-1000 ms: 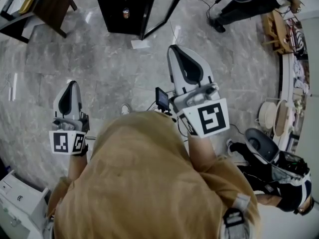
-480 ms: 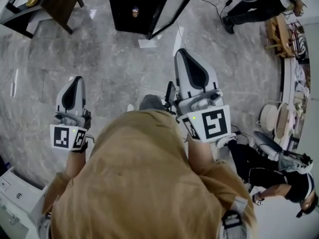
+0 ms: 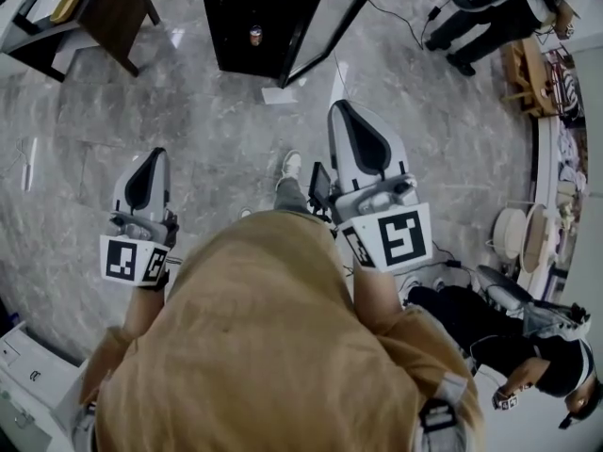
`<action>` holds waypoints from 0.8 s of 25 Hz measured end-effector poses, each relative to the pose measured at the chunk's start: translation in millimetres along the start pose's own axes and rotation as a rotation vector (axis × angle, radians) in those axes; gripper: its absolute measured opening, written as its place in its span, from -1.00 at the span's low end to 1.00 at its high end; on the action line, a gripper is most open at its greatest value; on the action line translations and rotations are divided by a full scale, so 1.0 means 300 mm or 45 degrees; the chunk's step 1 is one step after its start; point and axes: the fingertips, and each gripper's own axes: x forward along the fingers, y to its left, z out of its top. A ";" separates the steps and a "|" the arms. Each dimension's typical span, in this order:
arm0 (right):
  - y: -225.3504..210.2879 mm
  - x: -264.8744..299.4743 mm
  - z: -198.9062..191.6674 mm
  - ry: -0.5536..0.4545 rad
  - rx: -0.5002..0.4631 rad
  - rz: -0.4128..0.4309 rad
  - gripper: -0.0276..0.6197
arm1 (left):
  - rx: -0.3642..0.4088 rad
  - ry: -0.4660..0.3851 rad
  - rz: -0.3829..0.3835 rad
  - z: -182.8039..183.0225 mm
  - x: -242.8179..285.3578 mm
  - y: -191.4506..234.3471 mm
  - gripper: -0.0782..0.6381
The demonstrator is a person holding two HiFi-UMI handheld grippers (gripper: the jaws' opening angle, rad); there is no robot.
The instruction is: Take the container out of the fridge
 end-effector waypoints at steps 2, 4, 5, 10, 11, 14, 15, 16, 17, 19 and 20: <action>-0.036 0.028 0.001 -0.008 0.004 0.018 -0.91 | 0.009 -0.008 0.021 0.011 0.043 0.010 -0.78; -0.084 0.061 0.000 -0.014 0.011 0.032 -0.91 | 0.025 -0.018 0.046 0.030 0.095 0.029 -0.78; -0.112 0.079 -0.002 -0.015 0.016 0.038 -0.91 | 0.036 -0.020 0.058 0.040 0.125 0.039 -0.78; -0.259 0.186 -0.035 -0.011 0.059 0.061 -0.91 | 0.057 -0.009 0.094 0.052 0.291 0.053 -0.78; -0.287 0.207 -0.048 -0.006 0.063 0.070 -0.91 | 0.053 -0.002 0.100 0.046 0.324 0.050 -0.78; -0.385 0.283 -0.070 0.004 0.069 0.098 -0.91 | 0.035 0.015 0.111 0.039 0.439 0.048 -0.78; -0.418 0.310 -0.069 0.003 0.072 0.105 -0.91 | 0.034 0.019 0.112 0.042 0.479 0.047 -0.78; -0.449 0.332 -0.068 0.002 0.073 0.113 -0.91 | 0.035 0.020 0.113 0.047 0.518 0.045 -0.78; -0.477 0.352 -0.066 0.000 0.074 0.123 -0.91 | 0.039 0.019 0.115 0.053 0.554 0.042 -0.78; -0.530 0.383 -0.063 0.000 0.073 0.144 -0.91 | 0.047 0.008 0.125 0.071 0.619 0.037 -0.78; -0.555 0.400 -0.062 0.001 0.072 0.152 -0.91 | 0.051 0.001 0.130 0.082 0.649 0.036 -0.78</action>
